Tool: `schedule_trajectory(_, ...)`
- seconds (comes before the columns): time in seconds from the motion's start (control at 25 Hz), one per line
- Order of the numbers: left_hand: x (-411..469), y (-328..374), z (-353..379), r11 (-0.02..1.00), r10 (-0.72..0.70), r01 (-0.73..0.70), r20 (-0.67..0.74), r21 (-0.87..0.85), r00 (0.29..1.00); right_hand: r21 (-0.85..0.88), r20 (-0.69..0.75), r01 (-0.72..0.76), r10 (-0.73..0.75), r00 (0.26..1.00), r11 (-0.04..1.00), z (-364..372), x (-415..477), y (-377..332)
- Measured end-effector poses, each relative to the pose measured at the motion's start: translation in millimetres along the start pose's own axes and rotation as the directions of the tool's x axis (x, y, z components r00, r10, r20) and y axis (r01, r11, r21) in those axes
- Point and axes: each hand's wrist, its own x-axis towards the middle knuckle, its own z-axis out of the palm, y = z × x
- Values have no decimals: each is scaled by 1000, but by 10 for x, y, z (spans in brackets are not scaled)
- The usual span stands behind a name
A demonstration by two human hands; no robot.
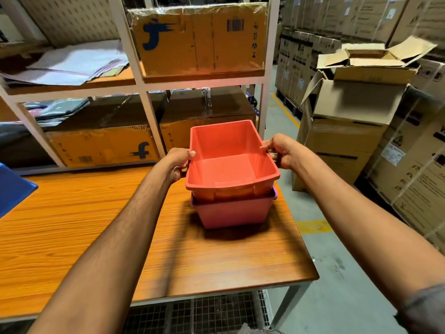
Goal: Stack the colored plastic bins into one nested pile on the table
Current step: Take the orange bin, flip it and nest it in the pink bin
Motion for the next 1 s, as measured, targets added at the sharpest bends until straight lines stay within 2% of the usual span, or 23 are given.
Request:
schedule_trajectory(0.28, -43, -51, 51, 1000, 6, -7, -45, -29, 999, -55, -58, 24, -28, 998, 998, 3, -27, 121)
schedule_trajectory(0.44, -148, -79, 17, 996, 74, -79, -105, -42, 992, -127, -154, 149, -168, 974, 981, -10, -84, 129)
schedule_trajectory(0.52, -248, -108, -23, 986, 160, -166, -157, -26, 975, -219, -197, 267, -311, 930, 938, -2, -127, 177)
schedule_trajectory(0.6, -388, -153, -67, 970, 238, -244, -188, -12, 953, -277, -181, 373, -429, 885, 886, 2, -200, 254)
schedule_trajectory(0.8, -828, -291, -146, 928, 362, -373, -231, -3, 903, -335, -160, 520, -591, 790, 786, 2, -478, 430)
schedule_trajectory(1.0, -1367, -570, -156, 849, 528, -503, -318, 164, 788, -364, 59, 706, -742, 668, 607, 189, -942, 671)
